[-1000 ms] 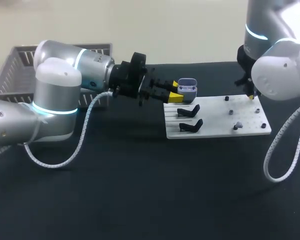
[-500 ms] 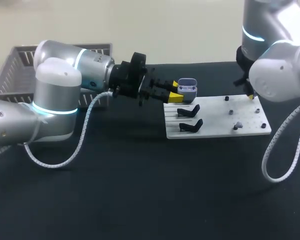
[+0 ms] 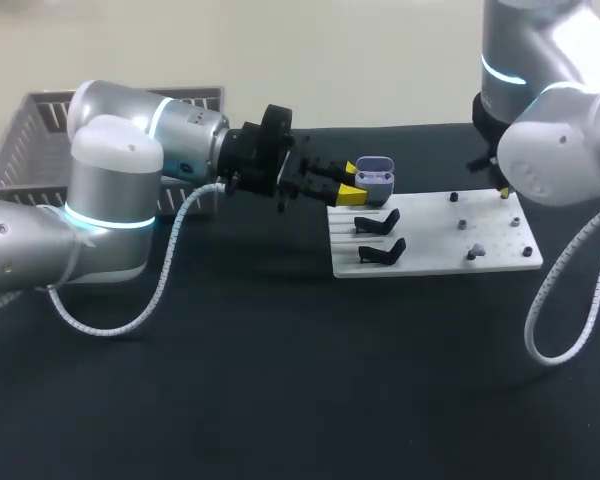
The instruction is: Pick up each earbud case from the left stands, insert the matching earbuds, close the lid, and place the case in the box.
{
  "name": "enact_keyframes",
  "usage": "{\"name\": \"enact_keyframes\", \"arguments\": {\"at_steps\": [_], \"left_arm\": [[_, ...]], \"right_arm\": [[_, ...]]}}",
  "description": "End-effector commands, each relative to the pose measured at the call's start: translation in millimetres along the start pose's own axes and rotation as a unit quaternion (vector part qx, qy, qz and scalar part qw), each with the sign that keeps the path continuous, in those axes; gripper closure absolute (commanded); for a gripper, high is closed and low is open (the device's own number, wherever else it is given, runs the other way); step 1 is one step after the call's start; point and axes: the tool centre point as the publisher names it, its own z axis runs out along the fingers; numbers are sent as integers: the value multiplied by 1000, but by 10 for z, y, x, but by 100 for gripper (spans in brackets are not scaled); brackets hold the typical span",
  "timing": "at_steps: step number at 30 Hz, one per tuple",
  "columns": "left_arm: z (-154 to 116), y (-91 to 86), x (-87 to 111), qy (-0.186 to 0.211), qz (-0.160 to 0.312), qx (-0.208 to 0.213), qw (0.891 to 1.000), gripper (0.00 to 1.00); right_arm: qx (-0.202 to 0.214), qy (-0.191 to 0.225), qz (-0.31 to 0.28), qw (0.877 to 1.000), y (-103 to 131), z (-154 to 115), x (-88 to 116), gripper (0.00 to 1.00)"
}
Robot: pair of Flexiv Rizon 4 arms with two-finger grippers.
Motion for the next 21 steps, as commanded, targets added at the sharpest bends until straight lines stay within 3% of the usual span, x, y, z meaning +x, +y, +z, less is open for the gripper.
{"name": "enact_keyframes", "arguments": {"at_steps": [1,11,21], "left_arm": [[-2,8,0,1,0,1,1000,100],[-2,8,0,1,0,1,1000,100],[-2,8,0,1,0,1,1000,100]], "right_arm": [[9,-10,4,1000,29,-178,115,100],[14,-7,37,999,208,-779,398,100],[-19,15,80,997,580,-1303,728,100]]}}
